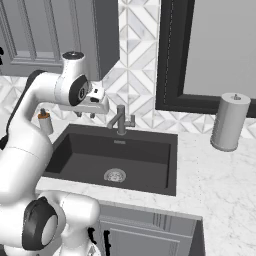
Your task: Pick the pan and sponge and place them into the sink. Then turn on the water.
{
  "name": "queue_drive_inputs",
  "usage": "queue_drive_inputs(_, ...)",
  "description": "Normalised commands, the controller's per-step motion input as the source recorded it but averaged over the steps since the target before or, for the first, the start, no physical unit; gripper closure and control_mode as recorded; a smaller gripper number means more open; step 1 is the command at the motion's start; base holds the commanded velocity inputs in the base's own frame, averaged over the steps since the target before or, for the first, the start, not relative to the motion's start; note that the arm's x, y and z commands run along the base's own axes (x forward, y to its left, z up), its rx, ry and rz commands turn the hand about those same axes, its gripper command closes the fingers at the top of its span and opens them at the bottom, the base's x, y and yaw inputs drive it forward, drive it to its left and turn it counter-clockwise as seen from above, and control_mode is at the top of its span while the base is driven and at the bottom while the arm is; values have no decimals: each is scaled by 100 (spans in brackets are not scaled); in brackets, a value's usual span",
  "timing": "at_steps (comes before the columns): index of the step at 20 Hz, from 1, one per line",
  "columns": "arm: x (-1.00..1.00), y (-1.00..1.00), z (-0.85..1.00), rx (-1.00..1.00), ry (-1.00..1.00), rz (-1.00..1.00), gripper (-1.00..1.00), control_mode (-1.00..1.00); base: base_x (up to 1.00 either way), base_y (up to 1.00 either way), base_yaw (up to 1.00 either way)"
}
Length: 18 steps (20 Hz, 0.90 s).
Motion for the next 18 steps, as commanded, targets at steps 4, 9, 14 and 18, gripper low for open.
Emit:
queue_drive_inputs(4,-25,3,-7,0,0,0,-100,-100,0,0,0)
queue_drive_inputs(9,-55,63,-29,-1,0,0,-100,-100,0,0,0)
queue_drive_inputs(14,-76,36,-32,6,-6,0,-100,-100,0,0,0)
queue_drive_inputs(18,-68,39,-29,8,-1,0,-100,-100,0,0,0)
